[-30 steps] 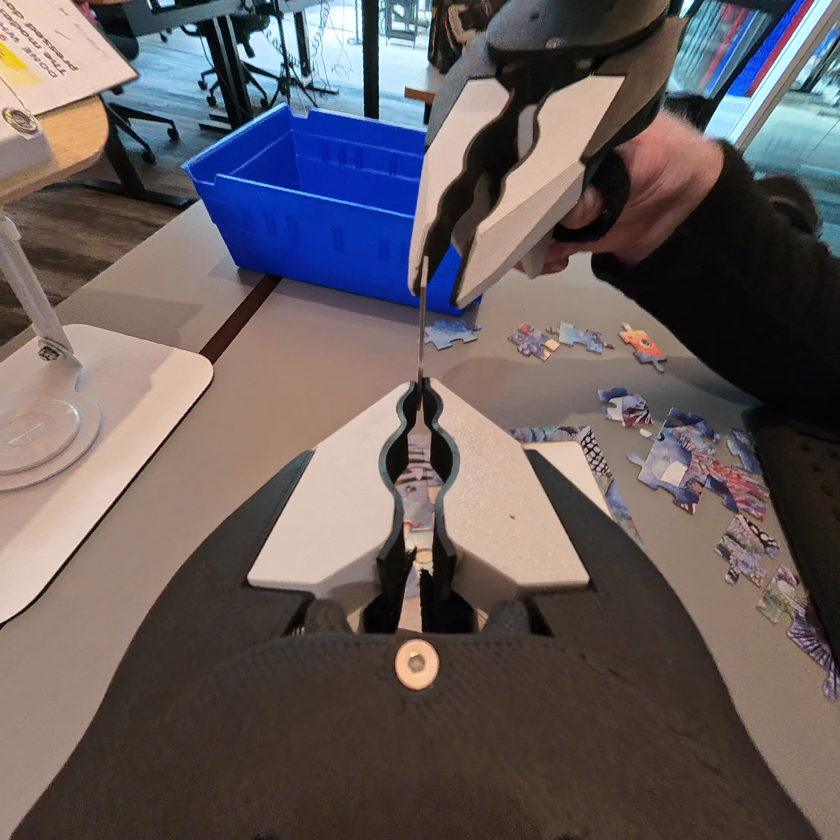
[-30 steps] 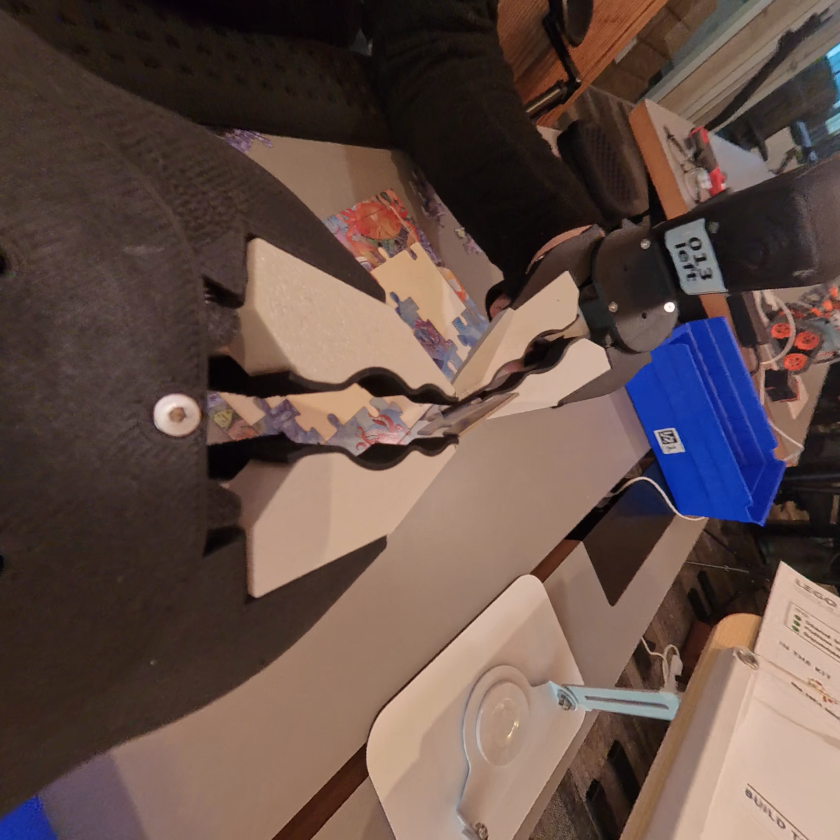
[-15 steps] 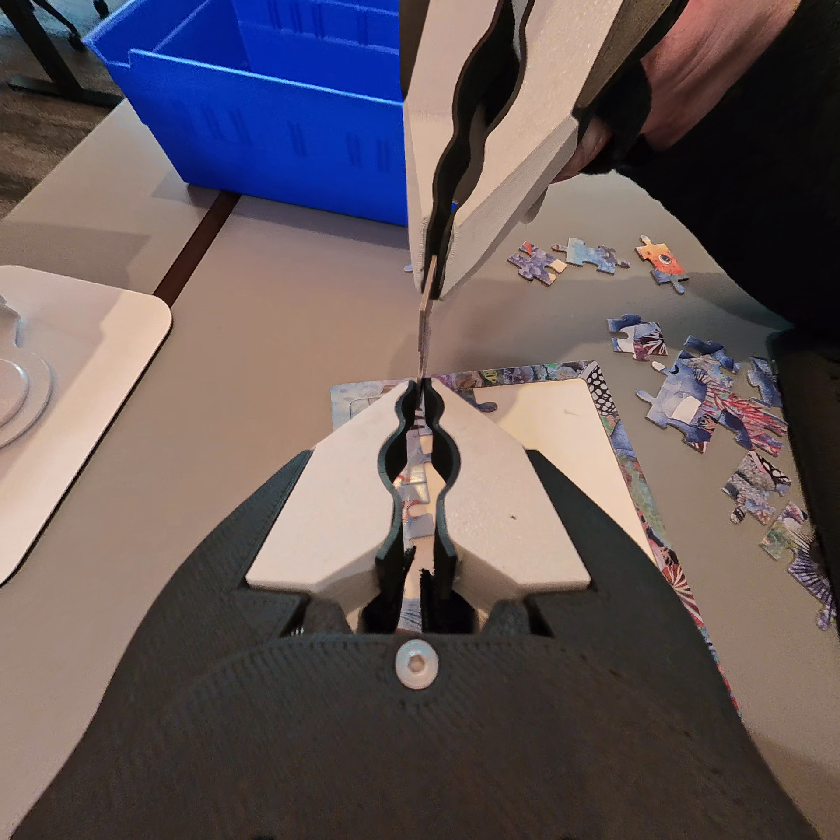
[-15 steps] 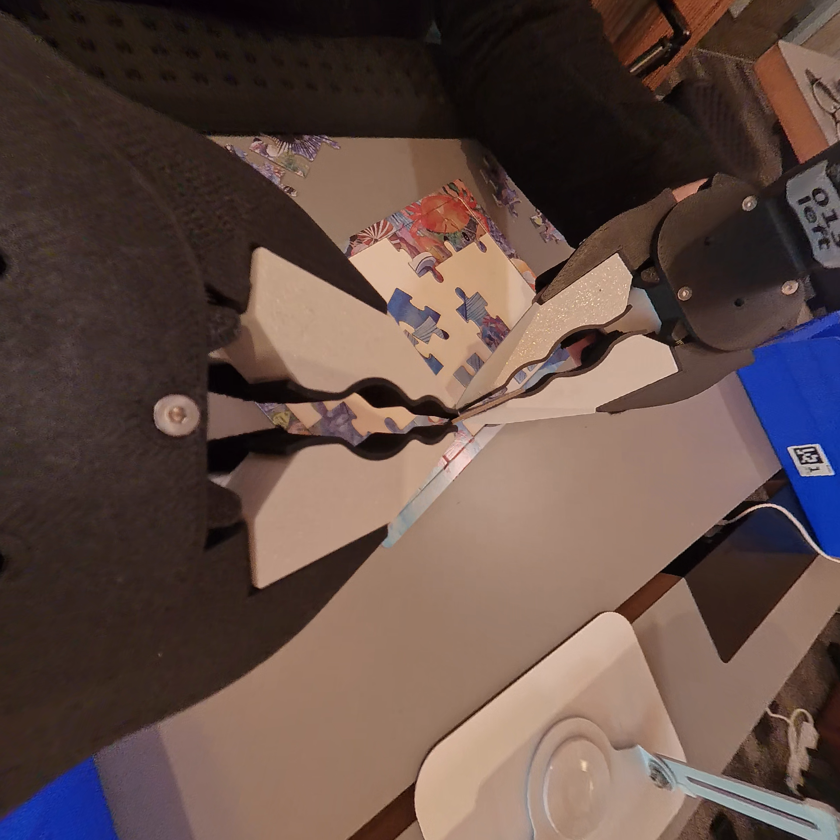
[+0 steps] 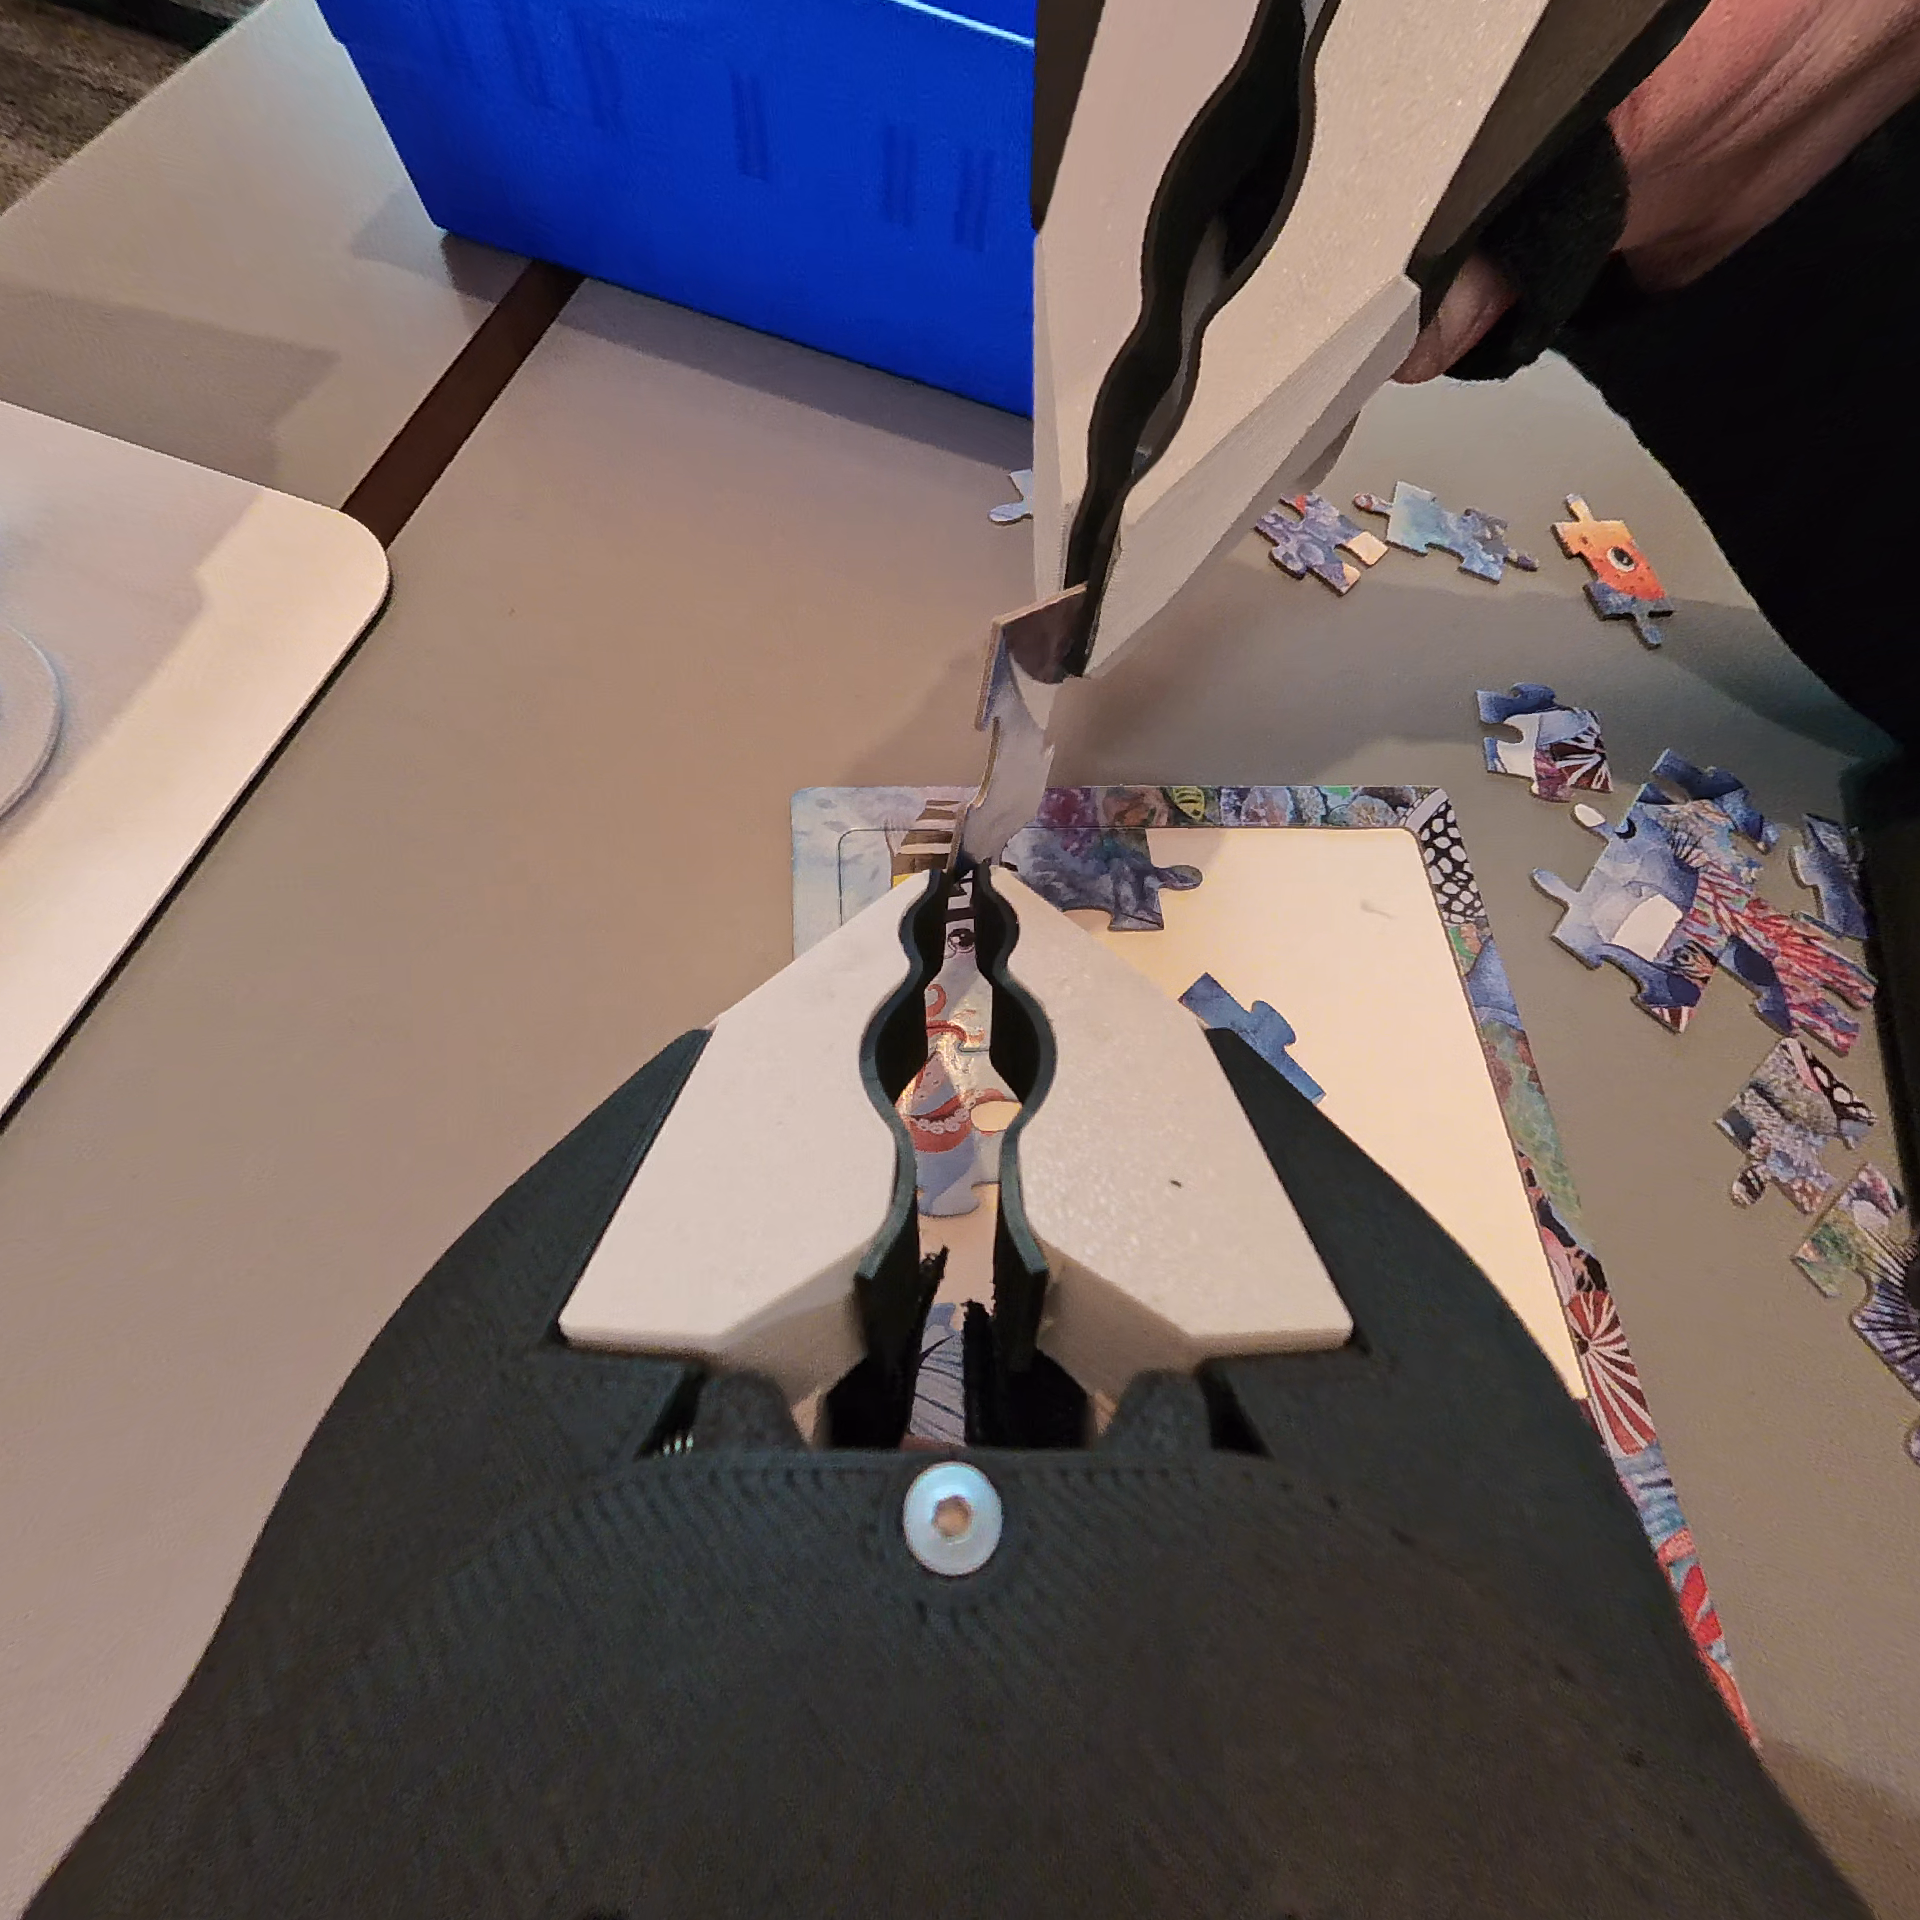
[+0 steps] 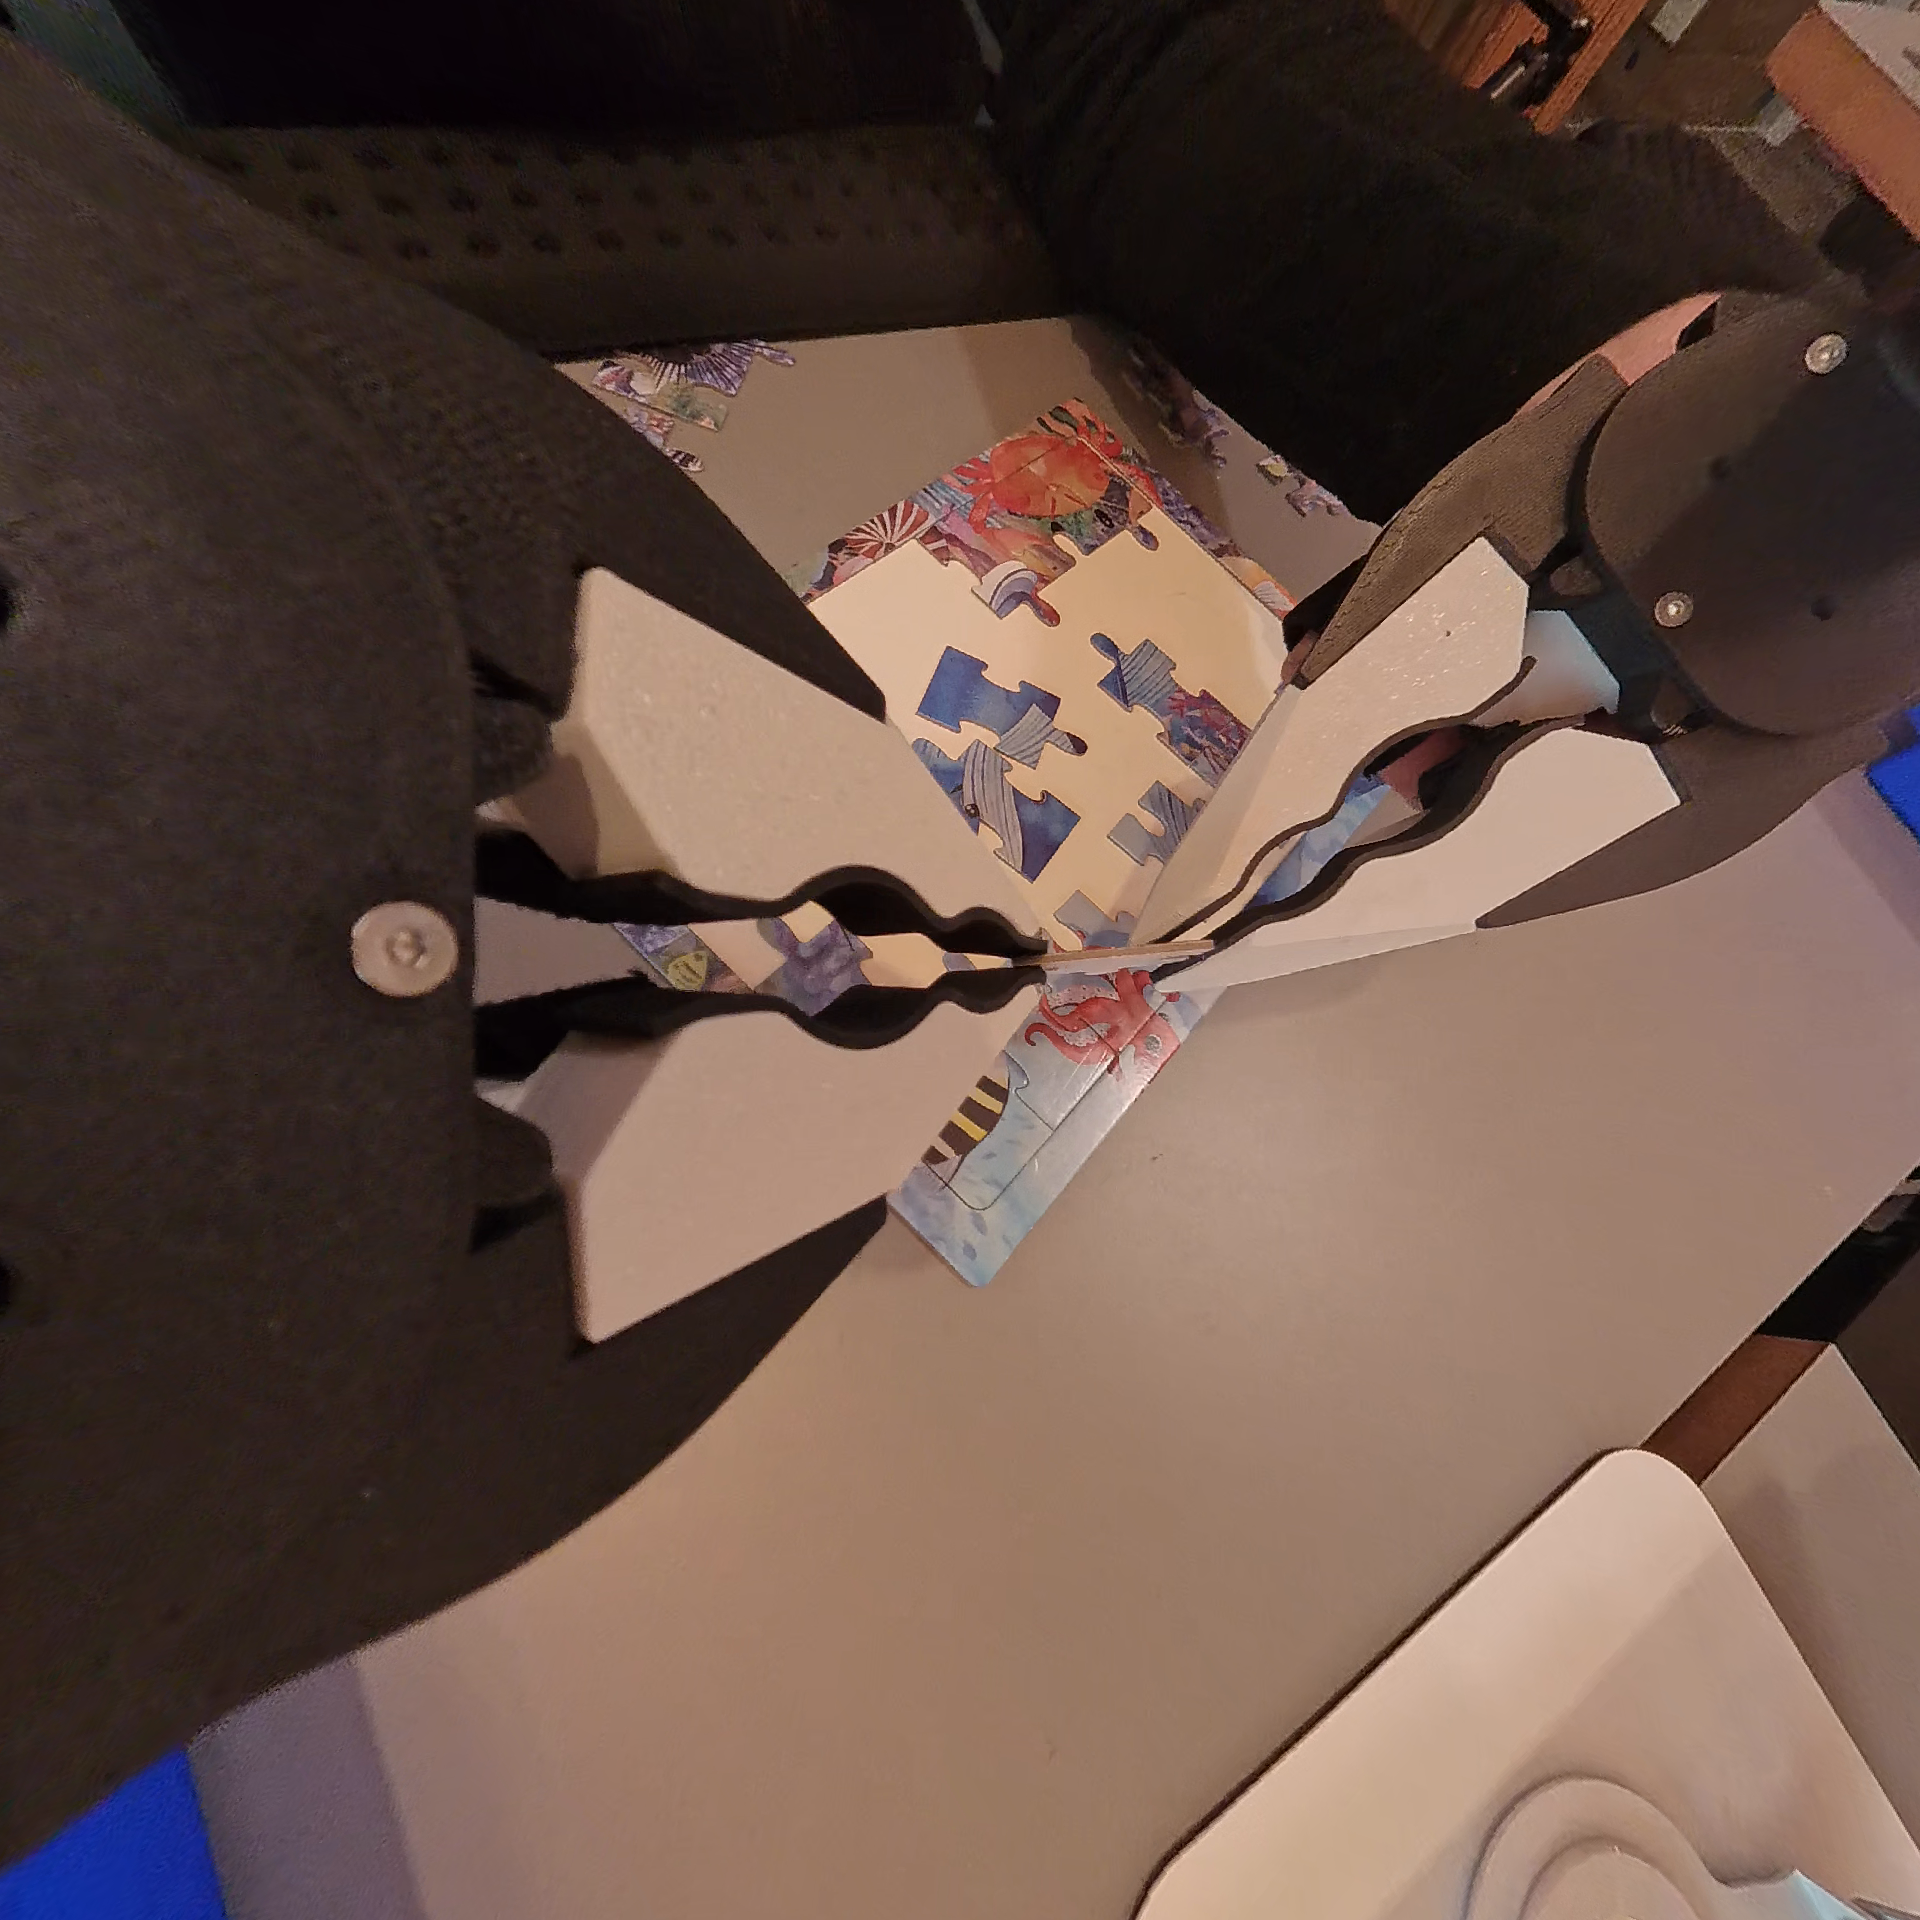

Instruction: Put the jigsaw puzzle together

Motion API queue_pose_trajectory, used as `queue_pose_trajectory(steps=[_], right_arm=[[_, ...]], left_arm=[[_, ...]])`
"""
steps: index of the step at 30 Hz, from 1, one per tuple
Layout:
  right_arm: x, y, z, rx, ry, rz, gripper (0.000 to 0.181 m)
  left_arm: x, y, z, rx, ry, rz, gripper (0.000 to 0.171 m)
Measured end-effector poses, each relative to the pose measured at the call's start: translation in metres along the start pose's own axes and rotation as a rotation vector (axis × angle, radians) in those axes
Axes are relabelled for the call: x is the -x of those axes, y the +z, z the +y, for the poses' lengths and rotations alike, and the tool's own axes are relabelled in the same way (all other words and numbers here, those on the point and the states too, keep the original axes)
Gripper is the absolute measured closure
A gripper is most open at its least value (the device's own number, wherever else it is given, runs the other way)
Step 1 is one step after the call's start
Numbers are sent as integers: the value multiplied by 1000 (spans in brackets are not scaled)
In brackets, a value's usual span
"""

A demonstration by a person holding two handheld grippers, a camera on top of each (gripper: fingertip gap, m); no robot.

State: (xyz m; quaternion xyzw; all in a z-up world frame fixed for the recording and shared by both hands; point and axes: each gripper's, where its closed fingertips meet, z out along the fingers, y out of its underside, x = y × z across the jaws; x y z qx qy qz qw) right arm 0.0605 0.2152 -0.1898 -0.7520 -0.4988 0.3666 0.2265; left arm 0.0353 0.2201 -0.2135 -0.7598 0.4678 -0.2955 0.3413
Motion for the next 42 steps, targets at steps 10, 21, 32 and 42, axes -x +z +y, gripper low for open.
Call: queue_pose_trajectory(steps=[10, 21, 32, 42], right_arm=[[-2, -1, 8, 62, -18, 43, 174], [9, -2, 17, 131, -82, 23, 181], [3, 17, 47, 257, 5, -26, 181], [-4, 31, 64, 316, 90, -42, 175]], left_arm=[[-7, 7, 4, 30, 16, 25, 171], [-16, 9, 7, 58, 32, 57, 170], [2, 11, 40, 255, 46, -66, 152], [1, 10, 45, 297, 66, -78, 149]])
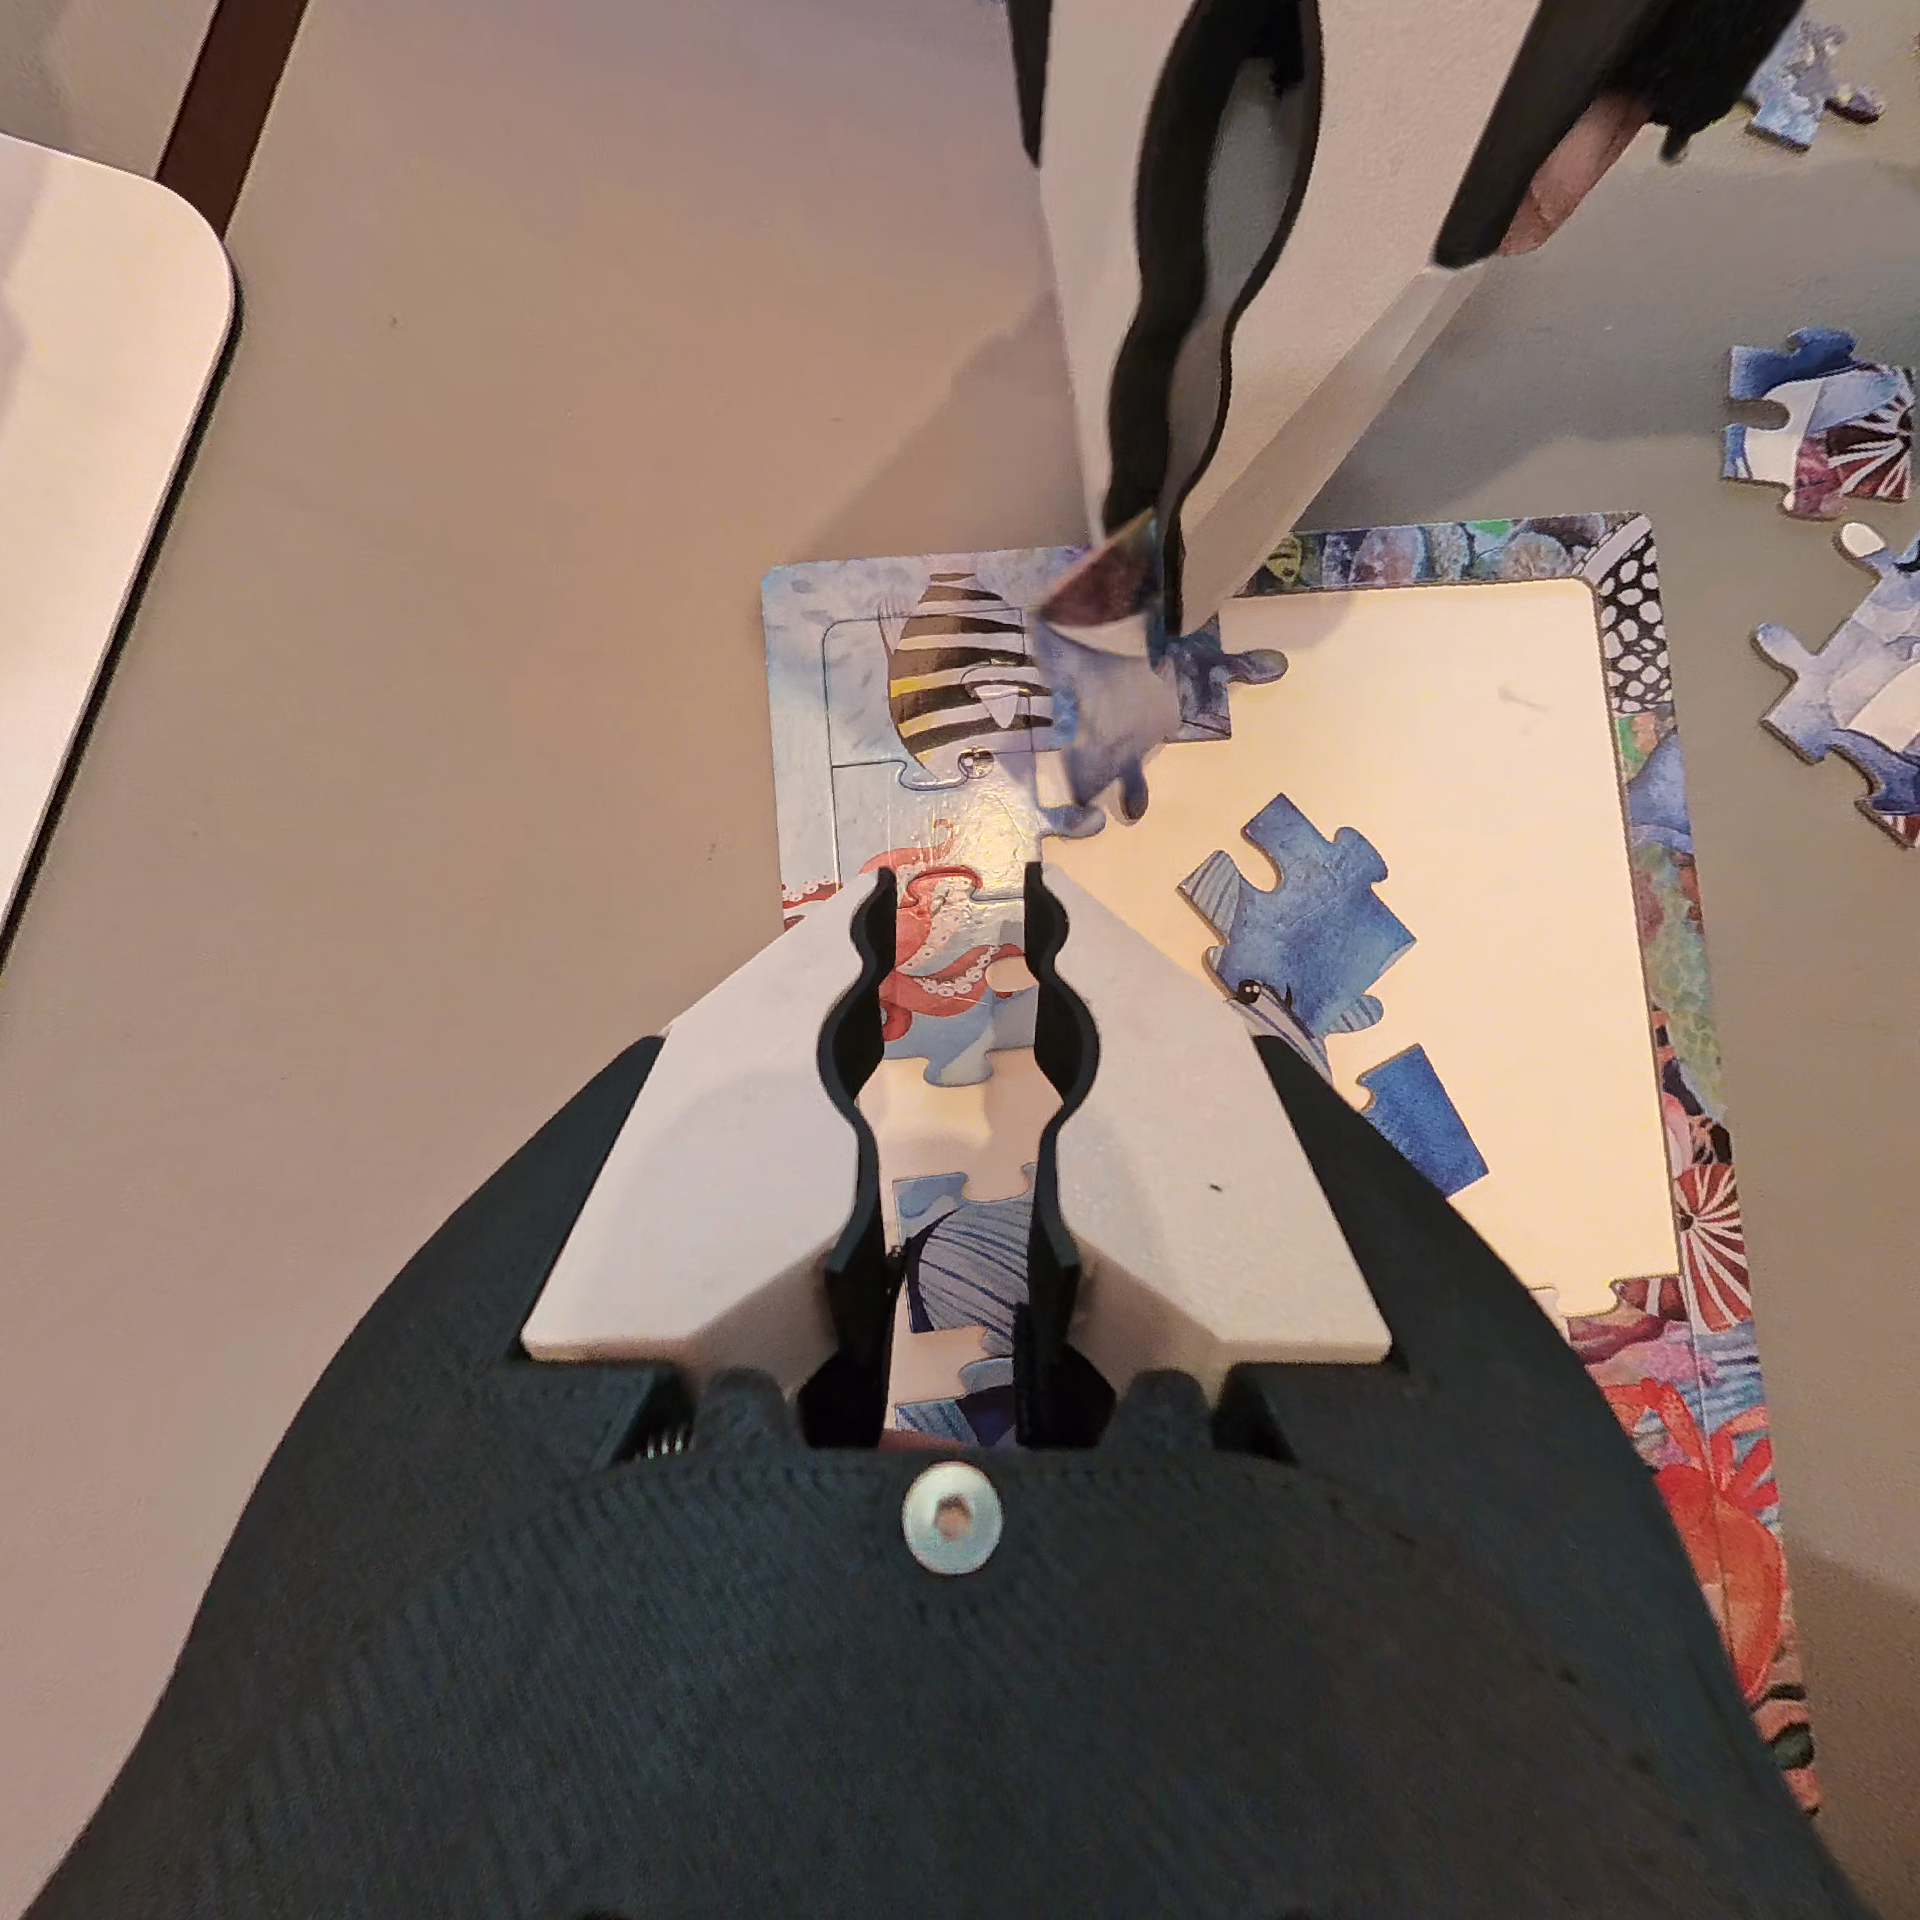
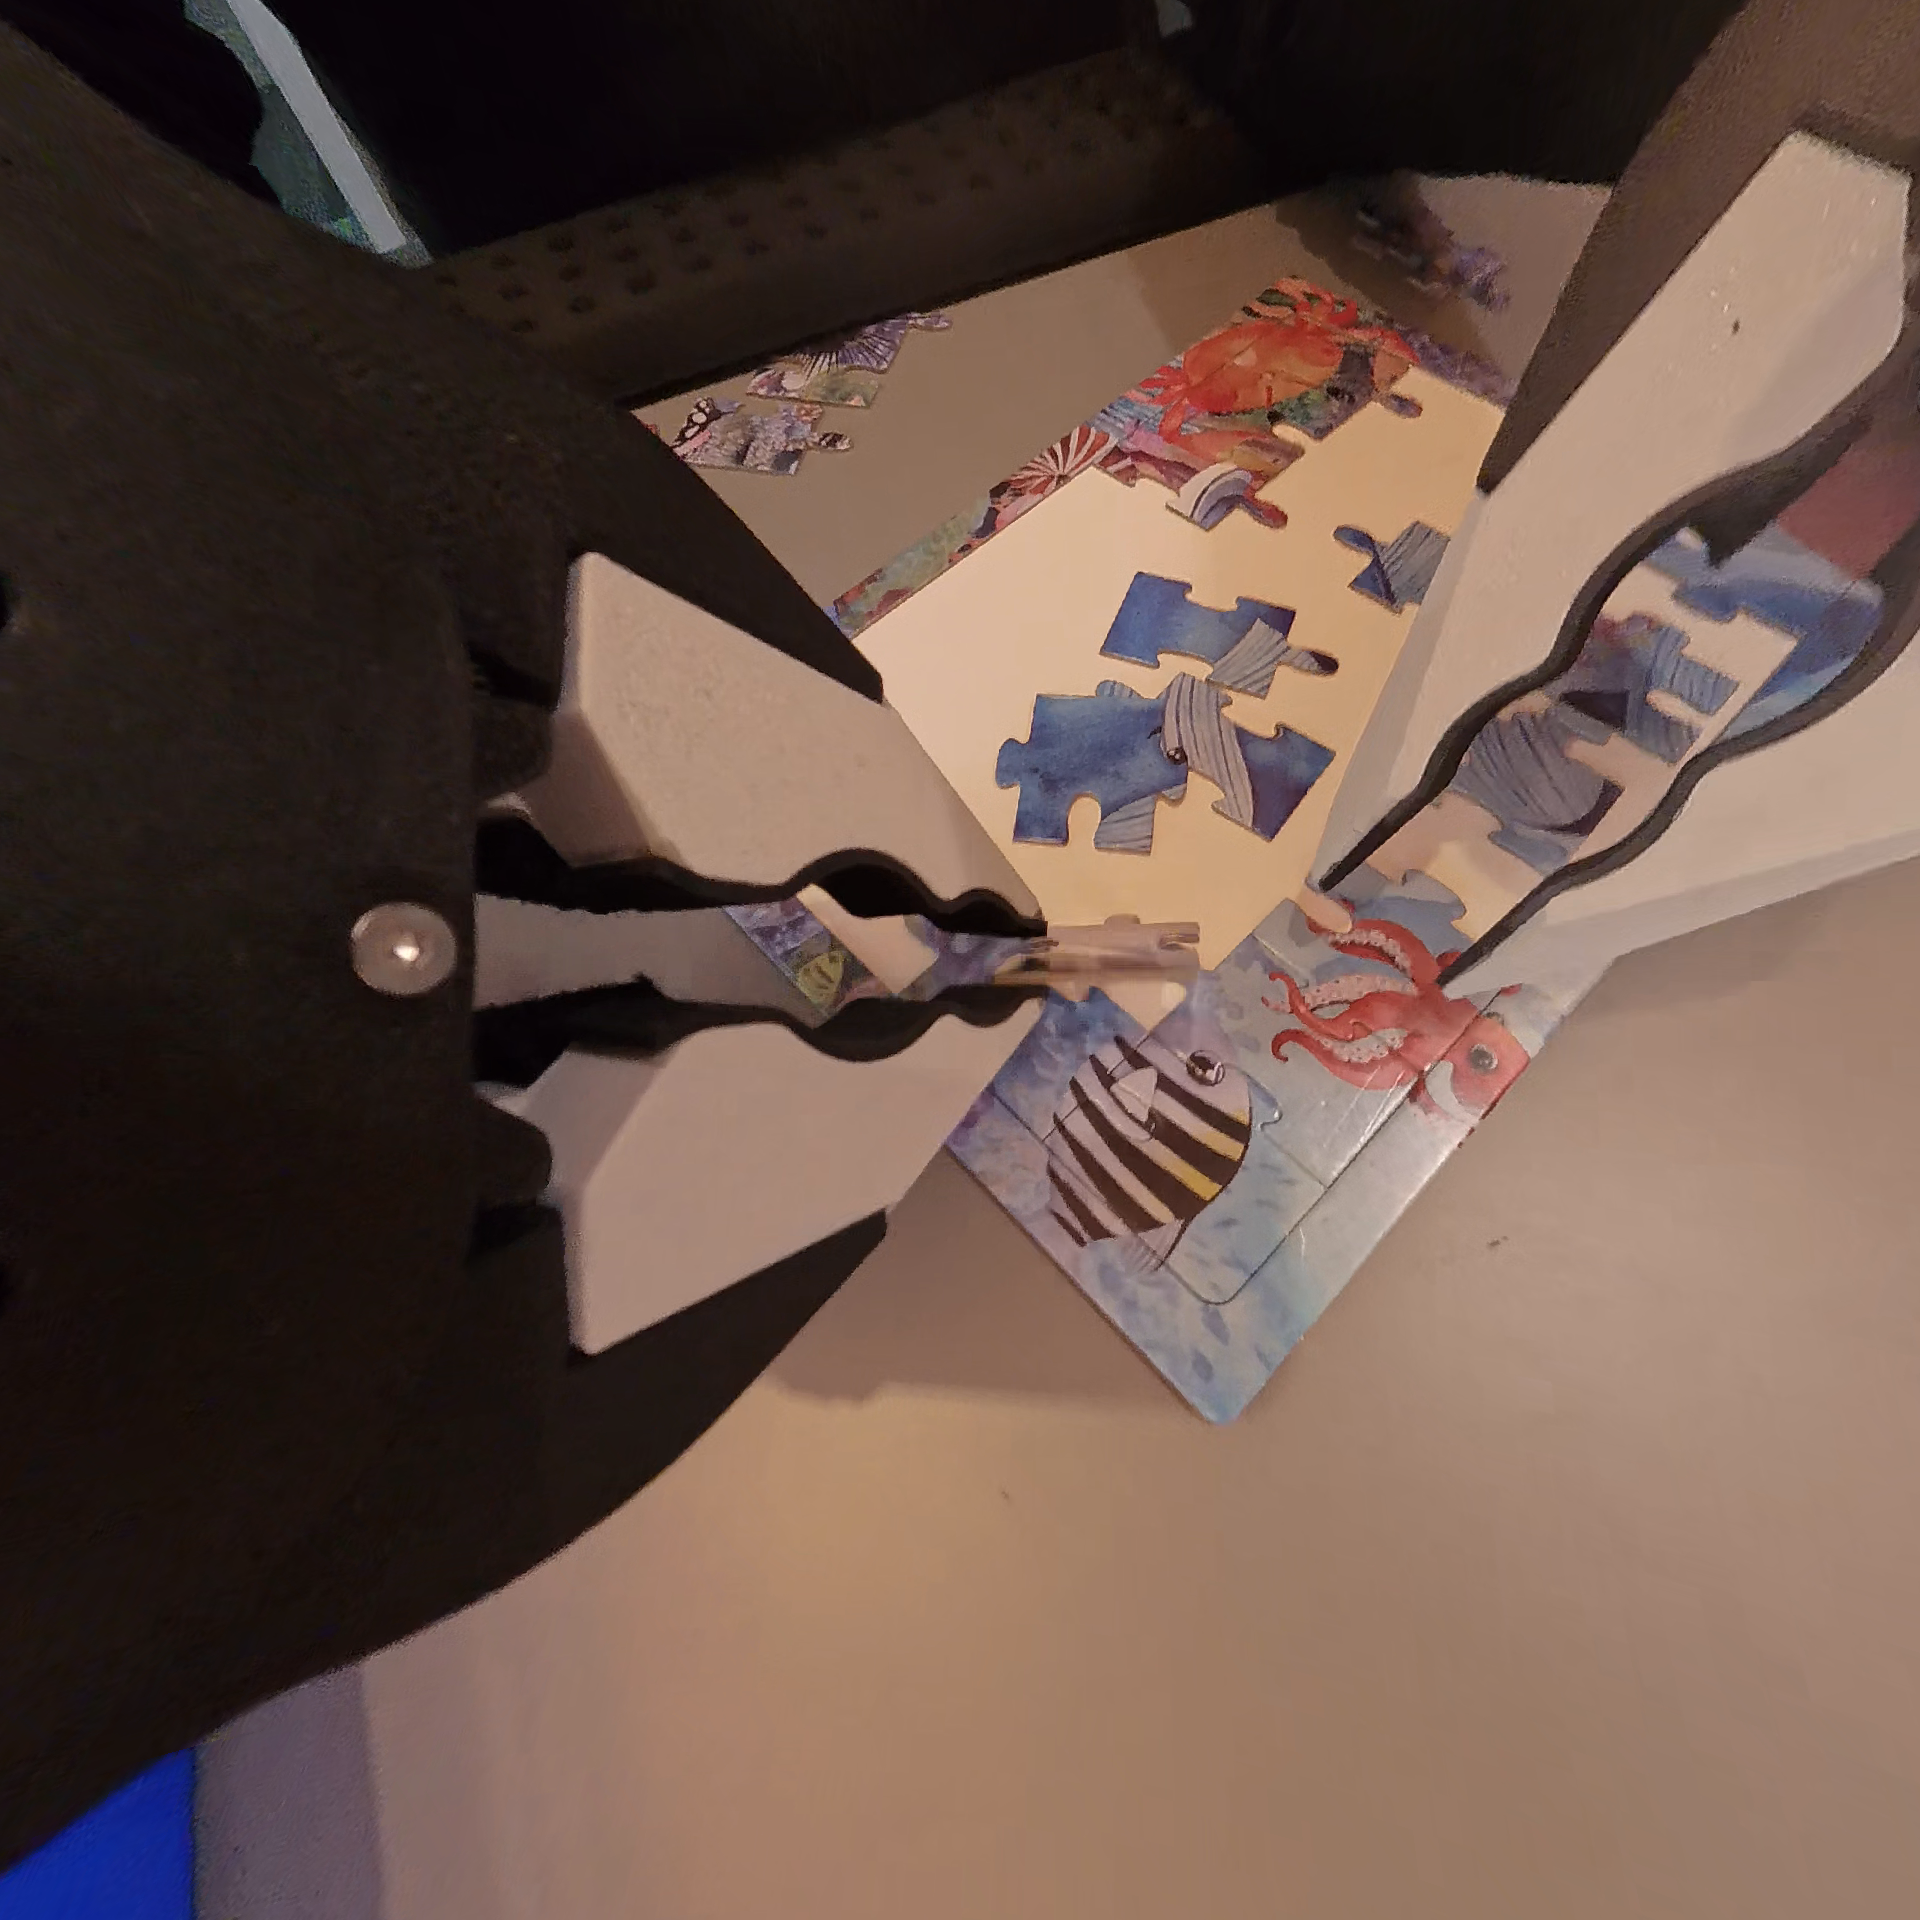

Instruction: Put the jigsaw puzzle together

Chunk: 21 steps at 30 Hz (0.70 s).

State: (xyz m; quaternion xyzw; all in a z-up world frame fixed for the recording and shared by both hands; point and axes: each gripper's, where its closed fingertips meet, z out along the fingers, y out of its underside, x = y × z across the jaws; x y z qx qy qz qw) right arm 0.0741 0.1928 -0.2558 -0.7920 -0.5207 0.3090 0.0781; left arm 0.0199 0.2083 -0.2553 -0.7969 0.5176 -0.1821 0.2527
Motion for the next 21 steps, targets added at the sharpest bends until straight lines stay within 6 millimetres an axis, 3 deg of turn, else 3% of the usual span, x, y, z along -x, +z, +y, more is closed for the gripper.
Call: queue_pose_trajectory(steps=[2, 6, 14, 21], right_arm=[[-8, 3, 6, 41, 29, 35, 156], [-10, -4, 1, 15, 29, 68, 150], [-11, -58, -24, -181, 8, 175, 146], [-5, -124, -53, -455, -20, 280, 151]], left_arm=[[-2, 1, 0, 6, 5, 3, 148], [-4, 0, -2, 13, 19, -4, 146], [-18, -4, -20, -12, 69, 0, 141], [-83, 13, -63, -91, 193, 145, 138]])
